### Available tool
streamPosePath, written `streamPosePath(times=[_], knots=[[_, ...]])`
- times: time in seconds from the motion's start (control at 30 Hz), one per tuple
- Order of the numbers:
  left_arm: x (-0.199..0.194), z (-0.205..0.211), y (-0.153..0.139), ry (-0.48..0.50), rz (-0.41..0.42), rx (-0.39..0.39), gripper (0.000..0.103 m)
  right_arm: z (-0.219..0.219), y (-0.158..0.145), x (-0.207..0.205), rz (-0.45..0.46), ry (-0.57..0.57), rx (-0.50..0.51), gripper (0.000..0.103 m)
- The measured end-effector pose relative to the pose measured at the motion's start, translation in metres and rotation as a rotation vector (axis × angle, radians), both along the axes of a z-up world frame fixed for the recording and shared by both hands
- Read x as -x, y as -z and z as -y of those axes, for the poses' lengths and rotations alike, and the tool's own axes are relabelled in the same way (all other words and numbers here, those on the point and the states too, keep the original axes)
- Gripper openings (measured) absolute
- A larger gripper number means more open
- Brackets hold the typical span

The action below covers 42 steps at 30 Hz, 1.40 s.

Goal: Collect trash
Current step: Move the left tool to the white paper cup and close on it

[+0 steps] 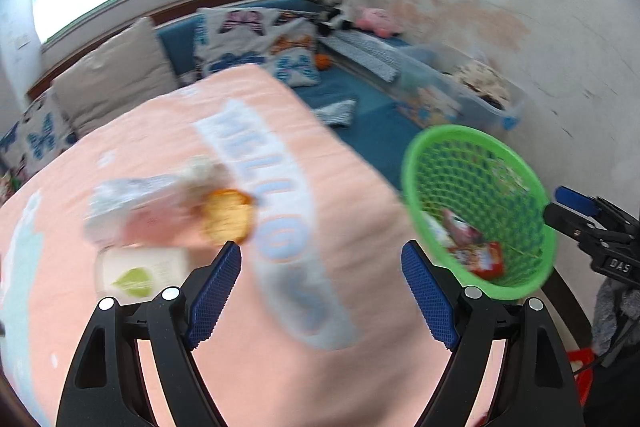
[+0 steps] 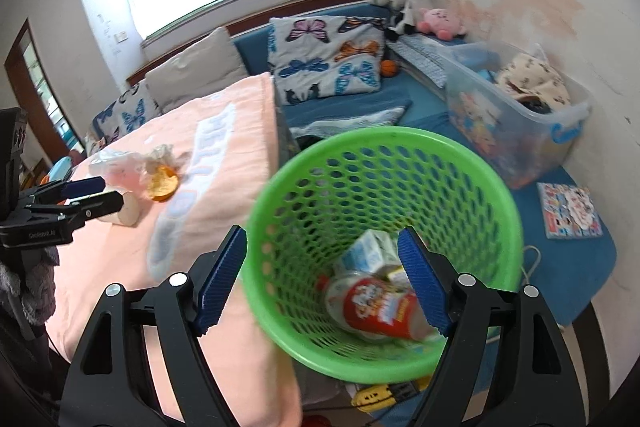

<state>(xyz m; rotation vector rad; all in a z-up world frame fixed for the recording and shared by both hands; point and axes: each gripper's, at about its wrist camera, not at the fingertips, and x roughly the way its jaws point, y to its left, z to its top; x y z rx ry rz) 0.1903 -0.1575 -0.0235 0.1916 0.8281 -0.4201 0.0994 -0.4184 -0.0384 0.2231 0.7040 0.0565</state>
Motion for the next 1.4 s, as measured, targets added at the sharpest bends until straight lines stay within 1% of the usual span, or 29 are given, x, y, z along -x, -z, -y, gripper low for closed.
streamPosePath(times=[0.17,0.33,0.4,0.47,0.6,0.8,1.13,1.4], knots=[[-0.01,-0.047,-0.004,-0.111,0.023,-0.007,0.08,-0.022,-0.003,-0.016,0.005,-0.058,0.006,0.078],[-0.019,-0.091,0.004,-0.203,-0.001,-0.003,0.08,-0.041,-0.007,-0.028,0.01,-0.11,0.012,0.078],[-0.021,-0.103,0.009,-0.232,-0.011,0.002,0.085,-0.05,-0.007,-0.034,0.009,-0.132,0.012,0.078],[-0.021,-0.108,0.016,-0.241,-0.019,0.001,0.086,-0.058,-0.007,-0.039,0.008,-0.153,0.015,0.078],[-0.023,-0.113,0.029,-0.251,-0.044,-0.008,0.09,-0.072,-0.007,-0.047,0.004,-0.187,0.026,0.078],[-0.032,-0.111,0.042,-0.259,-0.056,-0.01,0.093,-0.088,-0.002,-0.057,-0.01,-0.219,0.027,0.079],[-0.046,-0.102,0.054,-0.271,-0.038,-0.068,0.093,-0.104,0.005,-0.069,-0.035,-0.259,0.031,0.079],[-0.052,-0.101,0.059,-0.27,-0.03,-0.068,0.093,-0.121,0.008,-0.081,-0.05,-0.301,0.048,0.079]])
